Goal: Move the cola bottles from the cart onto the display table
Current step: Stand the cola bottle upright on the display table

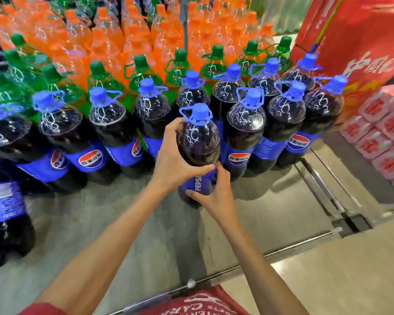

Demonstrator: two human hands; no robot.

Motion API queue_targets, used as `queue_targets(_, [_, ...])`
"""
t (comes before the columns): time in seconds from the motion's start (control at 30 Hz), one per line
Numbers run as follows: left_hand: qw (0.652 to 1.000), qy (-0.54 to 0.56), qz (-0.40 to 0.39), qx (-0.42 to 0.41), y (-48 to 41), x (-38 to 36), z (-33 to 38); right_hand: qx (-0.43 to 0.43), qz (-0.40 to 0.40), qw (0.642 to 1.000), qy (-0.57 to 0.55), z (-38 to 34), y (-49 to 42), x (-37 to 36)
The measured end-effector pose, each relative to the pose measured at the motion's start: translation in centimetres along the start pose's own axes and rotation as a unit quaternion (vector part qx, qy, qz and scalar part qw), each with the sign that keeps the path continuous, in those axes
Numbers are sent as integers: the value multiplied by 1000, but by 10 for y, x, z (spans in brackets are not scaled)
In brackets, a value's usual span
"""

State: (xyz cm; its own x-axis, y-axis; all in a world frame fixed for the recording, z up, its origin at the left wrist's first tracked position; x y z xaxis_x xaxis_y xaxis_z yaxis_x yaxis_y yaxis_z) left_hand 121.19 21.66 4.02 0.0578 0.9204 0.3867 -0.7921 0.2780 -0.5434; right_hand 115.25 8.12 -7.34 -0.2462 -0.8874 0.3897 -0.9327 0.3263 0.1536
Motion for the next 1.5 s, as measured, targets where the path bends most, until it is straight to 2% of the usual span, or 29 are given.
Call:
queue_targets(0.13, [1000,-17,-5,-3,-6,-9,-5,-37,1,999,17,6,-11,-3])
queue_targets(0.33, [1000,-14,1,-3,-16,-15,-10,-62,51,996,-48,10,-21,0])
queue_targets(0.57, [1000,-4,14,9,-21,-24,-17,-65,74,991,-90,16,-29,3])
queue_targets(1.1, [1000,-29,5,3,-22,-25,-25,-48,109,993,-12,19,-39,-5])
queue_targets(1.5, [998,-40,-45,2,-19,-19,-30,-52,124,988,70,12,-35,-1])
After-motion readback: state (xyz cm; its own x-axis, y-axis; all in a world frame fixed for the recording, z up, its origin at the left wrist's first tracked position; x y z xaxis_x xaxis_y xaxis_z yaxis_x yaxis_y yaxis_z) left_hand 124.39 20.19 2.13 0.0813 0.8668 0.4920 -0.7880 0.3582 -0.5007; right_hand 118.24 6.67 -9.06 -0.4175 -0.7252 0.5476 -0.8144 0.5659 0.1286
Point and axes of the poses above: each hand's wrist, its own y-axis away from the middle knuckle, its own x-axis out of the back of the hand, z = x × y, the point moved 6 cm from there along -y, towards the middle knuckle, and after that the axes turned 13 degrees about -x, right-handed, at the moved point
